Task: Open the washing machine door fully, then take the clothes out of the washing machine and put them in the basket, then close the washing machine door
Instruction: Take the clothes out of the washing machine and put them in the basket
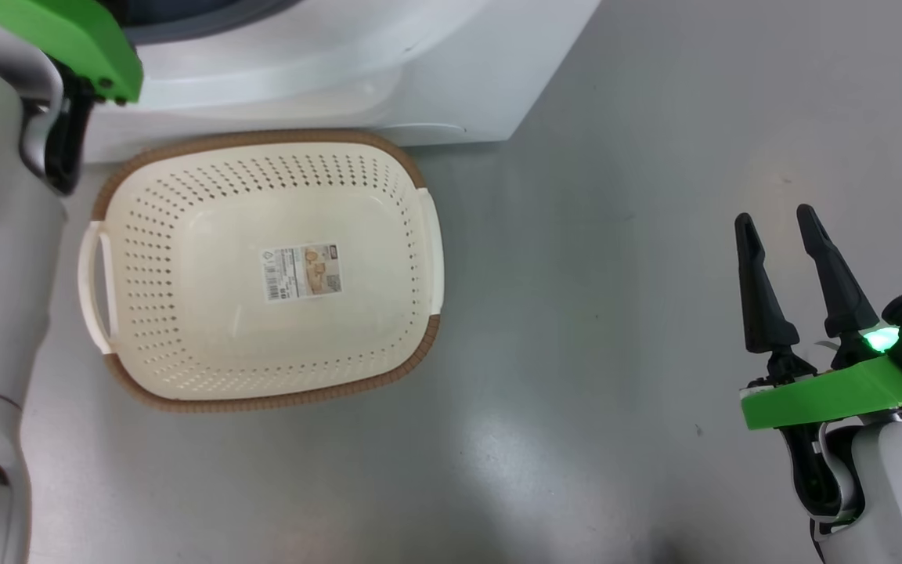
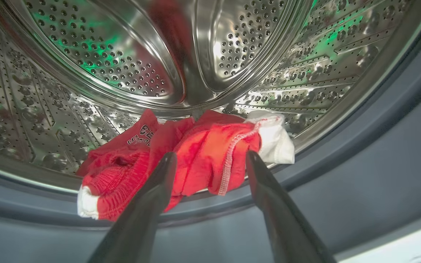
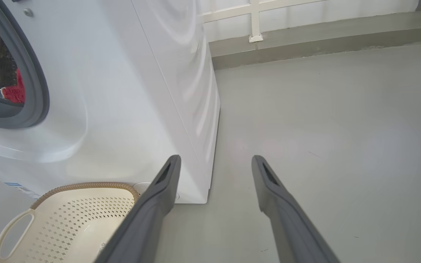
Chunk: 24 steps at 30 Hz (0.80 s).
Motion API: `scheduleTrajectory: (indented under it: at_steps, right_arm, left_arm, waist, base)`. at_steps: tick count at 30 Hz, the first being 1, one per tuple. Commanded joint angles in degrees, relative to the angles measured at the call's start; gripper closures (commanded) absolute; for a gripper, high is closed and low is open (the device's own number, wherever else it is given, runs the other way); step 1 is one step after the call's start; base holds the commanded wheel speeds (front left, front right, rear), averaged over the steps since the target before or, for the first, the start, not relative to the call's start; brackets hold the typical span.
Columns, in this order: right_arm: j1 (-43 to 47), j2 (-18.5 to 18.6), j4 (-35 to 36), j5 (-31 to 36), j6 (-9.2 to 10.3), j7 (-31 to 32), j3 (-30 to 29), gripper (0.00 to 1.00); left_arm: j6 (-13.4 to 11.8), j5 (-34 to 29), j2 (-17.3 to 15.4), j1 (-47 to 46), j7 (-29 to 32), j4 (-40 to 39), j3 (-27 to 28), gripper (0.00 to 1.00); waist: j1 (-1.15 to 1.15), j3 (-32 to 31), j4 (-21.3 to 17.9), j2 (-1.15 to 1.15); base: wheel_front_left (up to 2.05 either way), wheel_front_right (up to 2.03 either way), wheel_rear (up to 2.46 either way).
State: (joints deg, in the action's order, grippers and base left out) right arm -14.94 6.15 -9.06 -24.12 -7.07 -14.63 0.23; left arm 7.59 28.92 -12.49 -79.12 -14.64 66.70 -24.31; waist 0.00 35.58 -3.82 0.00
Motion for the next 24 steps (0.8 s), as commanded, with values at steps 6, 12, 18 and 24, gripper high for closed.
scheduleTrajectory:
  at_steps: [6,12,18,24]
  right_arm:
    - [-0.51,-0.09,1.57,-0.15,-0.42,-0.37,1.23,0.00]
    - [-1.15,-0.21,1.47,-0.23,-0.42,-0.37,1.72,0.00]
    - [-1.32,-0.24,1.63,-0.26,-0.42,-0.37,2.04,0.00]
    - [-1.06,-0.22,1.84,-0.15,-0.42,-0.37,1.60,0.00]
  left_arm:
    - [-0.10,0.23,-3.14,-4.02,-0.09,0.89,-1.90,0.00]
    - [-0.10,0.79,-3.72,-6.10,-0.21,2.69,-2.97,0.00]
    - [-0.10,1.26,-4.61,-7.17,-0.30,3.95,-3.21,0.24]
    - [-0.10,1.70,-4.36,-7.27,-0.34,3.50,-2.85,1.00]
  waist:
    - [0.00,2.39,-1.62,0.00]
    - [0.00,3.20,-2.36,0.00]
    - [0.00,3.39,-3.22,0.00]
    - [0.00,3.48,-3.13,0.00]
  base:
    - [0.00,0.00,0.00]
    - [0.00,0.00,0.00]
    - [0.00,0.00,0.00]
    - [0.00,0.00,0.00]
